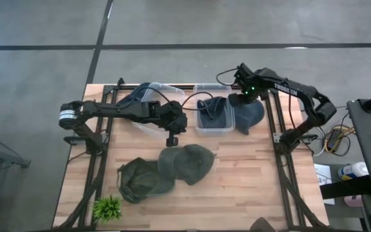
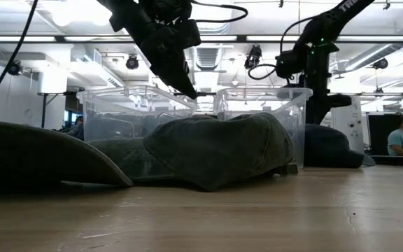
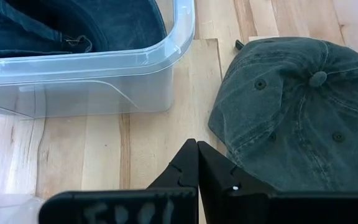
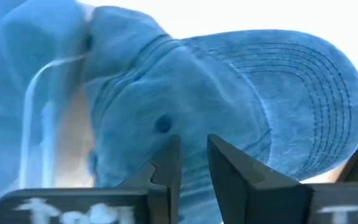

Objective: Pick & Place hat
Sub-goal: Put the right blue cap into the right transparent bin

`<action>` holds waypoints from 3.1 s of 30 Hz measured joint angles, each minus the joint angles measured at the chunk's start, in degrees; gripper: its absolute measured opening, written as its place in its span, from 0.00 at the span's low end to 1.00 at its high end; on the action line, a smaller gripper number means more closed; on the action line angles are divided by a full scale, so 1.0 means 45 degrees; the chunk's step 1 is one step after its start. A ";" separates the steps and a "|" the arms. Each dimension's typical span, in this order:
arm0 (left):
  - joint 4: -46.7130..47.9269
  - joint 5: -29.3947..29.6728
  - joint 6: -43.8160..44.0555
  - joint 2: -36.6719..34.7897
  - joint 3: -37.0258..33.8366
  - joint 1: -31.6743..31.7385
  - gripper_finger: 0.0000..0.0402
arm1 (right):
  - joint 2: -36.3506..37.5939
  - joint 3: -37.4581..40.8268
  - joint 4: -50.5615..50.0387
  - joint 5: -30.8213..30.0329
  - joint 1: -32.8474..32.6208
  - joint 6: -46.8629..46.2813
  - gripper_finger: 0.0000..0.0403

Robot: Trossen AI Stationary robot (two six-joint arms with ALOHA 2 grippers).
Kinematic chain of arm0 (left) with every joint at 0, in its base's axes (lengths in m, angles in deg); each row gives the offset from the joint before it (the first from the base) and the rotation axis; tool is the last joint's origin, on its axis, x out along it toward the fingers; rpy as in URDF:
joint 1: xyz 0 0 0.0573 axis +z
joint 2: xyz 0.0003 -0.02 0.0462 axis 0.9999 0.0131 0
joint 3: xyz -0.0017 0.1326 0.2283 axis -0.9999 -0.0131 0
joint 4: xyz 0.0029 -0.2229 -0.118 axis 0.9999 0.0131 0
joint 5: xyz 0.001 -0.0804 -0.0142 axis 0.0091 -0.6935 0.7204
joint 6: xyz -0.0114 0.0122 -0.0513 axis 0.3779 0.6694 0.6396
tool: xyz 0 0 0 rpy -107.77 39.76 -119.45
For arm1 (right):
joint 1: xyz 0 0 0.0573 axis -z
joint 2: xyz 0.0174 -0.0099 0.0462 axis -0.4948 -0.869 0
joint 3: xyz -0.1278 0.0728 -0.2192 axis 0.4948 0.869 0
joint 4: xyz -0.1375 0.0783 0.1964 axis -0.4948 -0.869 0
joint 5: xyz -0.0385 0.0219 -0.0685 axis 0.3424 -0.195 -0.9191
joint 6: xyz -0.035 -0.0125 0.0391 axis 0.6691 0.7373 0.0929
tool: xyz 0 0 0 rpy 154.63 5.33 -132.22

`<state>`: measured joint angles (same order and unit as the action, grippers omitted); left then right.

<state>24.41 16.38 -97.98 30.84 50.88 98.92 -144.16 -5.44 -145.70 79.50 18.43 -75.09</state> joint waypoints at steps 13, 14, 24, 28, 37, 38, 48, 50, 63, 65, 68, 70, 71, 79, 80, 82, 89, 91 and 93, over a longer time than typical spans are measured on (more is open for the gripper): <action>0.0002 0.0001 -0.0053 0.0000 0.0000 0.0003 0.00 | 0.1311 0.0141 -0.0787 0.0410 -0.0231 -0.0107 0.15; 0.0006 -0.0001 -0.0057 0.0000 0.0000 0.0002 0.00 | 0.1337 0.0180 -0.0589 0.0463 -0.0239 -0.0033 0.15; -0.0008 -0.0005 -0.0063 0.0000 0.0000 0.0005 0.00 | 0.1191 0.0581 -0.0452 0.0819 -0.0977 0.1061 0.40; -0.0008 0.0000 -0.0063 0.0000 0.0000 0.0003 0.00 | 0.1191 0.0547 -0.0399 -0.0636 -0.1298 0.1123 0.58; -0.0008 -0.0005 -0.0049 0.0000 0.0000 0.0005 0.00 | 0.0765 0.0655 0.0505 -0.0983 -0.1557 0.3011 0.81; -0.0008 -0.0005 -0.0049 0.0000 0.0000 0.0003 0.00 | 0.0594 0.0661 0.0536 -0.0961 -0.1548 0.3131 0.81; 0.0041 -0.0002 0.0063 0.0000 0.0000 0.0005 0.00 | -0.0740 0.0694 0.0655 -0.0466 -0.1542 0.3200 0.67; 0.0091 -0.0006 0.0069 0.0000 0.0000 0.0005 0.00 | -0.0789 0.0763 0.0515 -0.0500 -0.1548 0.3170 0.58; 0.0092 -0.0005 0.0083 0.0000 0.0000 0.0005 0.00 | 0.0576 0.0346 0.0016 -0.0317 -0.1815 0.3090 0.03; 0.0091 -0.0005 0.0083 0.0000 0.0000 0.0005 0.00 | 0.1321 0.0059 -0.0282 -0.0153 -0.1955 0.2827 0.03; 0.0089 -0.0005 0.0083 0.0000 0.0000 0.0000 0.00 | 0.2735 -0.0246 -0.0579 0.0780 -0.2196 0.1912 0.02; 0.0059 -0.0008 0.0083 0.0000 0.0000 0.0000 0.00 | 0.3991 -0.0374 -0.0492 0.1695 -0.2318 0.0956 0.02; 0.0020 -0.0008 0.0083 0.0000 0.0005 0.0000 0.00 | 0.4609 -0.0382 -0.0405 0.2203 -0.2373 0.0413 0.02; -0.1070 -0.0060 0.0066 -0.0024 0.1069 -0.0024 0.00 | 0.9049 -0.0356 -0.0364 0.2485 -0.3485 -0.4147 0.02; -0.1352 -0.0126 0.0125 -0.0031 0.1248 -0.0024 0.00 | 0.9470 -0.0331 -0.0213 0.2455 -0.3651 -0.4775 0.02; -0.1910 -0.0498 0.0287 -0.0051 0.1538 -0.0024 0.00 | 1.0276 -0.0179 0.0483 0.2415 -0.4033 -0.5882 0.02; -0.4022 -0.1724 0.0976 -0.0021 0.1661 -0.0183 0.00 | 1.1393 0.0885 0.4807 0.2015 -0.5630 -0.7652 0.02; -0.4589 -0.1736 0.1279 0.0038 0.1661 -0.0255 0.00 | 1.1115 0.1114 0.5425 0.1882 -0.6066 -0.7646 0.02; -0.5206 -0.1737 0.1674 0.0129 0.1651 -0.0325 0.00 | 1.0676 0.1354 0.5897 0.1916 -0.6446 -0.7579 0.02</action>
<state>0.98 8.56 -90.45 31.42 58.31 97.46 -96.12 0.65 -119.16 88.12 -10.58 -109.19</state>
